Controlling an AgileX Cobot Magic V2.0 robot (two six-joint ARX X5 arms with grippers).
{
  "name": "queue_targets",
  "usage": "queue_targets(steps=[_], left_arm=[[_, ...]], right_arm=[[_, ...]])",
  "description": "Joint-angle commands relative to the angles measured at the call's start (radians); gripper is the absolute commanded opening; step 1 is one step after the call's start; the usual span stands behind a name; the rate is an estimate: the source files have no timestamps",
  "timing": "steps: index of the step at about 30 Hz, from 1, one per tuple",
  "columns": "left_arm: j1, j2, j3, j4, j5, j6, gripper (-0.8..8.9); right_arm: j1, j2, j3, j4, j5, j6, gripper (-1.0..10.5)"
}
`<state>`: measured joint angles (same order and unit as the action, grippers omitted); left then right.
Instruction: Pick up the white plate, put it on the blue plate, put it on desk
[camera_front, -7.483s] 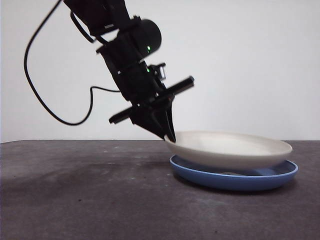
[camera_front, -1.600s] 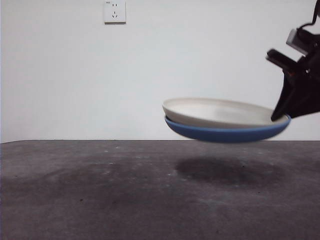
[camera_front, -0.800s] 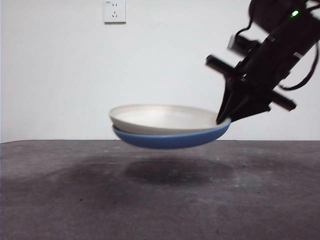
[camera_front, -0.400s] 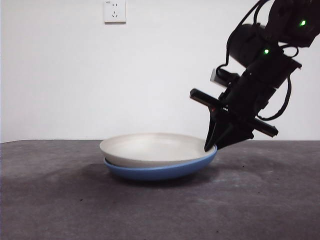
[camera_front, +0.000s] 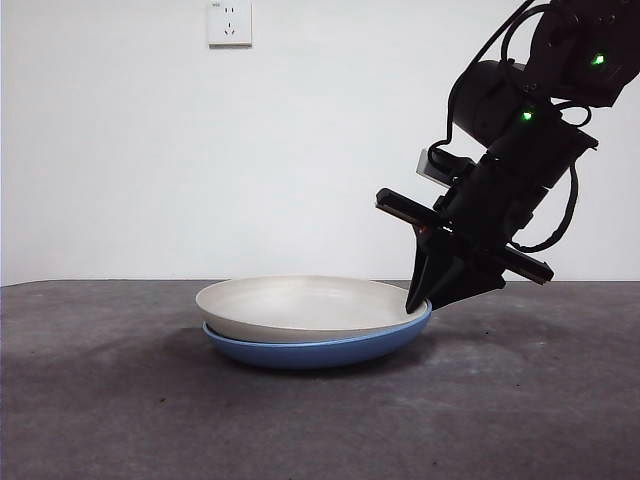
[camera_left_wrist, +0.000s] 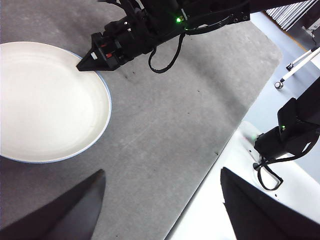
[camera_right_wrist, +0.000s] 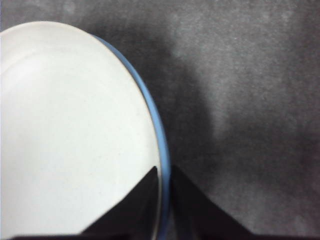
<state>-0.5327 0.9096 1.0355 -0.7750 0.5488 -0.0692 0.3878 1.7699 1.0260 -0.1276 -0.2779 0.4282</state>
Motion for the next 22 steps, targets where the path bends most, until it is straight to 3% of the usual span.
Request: queue_targets(steps=[1, 12, 22], left_arm=[[-0.004, 0.006, 0.008, 0.008, 0.002, 0.002, 3.71], [-0.004, 0.006, 0.008, 0.003, 0.002, 0.002, 3.71], [-0.004, 0.006, 0.008, 0.004, 0.002, 0.005, 3.71]], right_arm=[[0.007, 0.021, 0.023, -0.004, -0.002, 0.018, 2.1], [0.007, -0.085, 0.024, -0.038, 0.042, -0.003, 2.4], [0.012, -0.400, 0.024, -0.259, 0.039, -0.146, 2.4]])
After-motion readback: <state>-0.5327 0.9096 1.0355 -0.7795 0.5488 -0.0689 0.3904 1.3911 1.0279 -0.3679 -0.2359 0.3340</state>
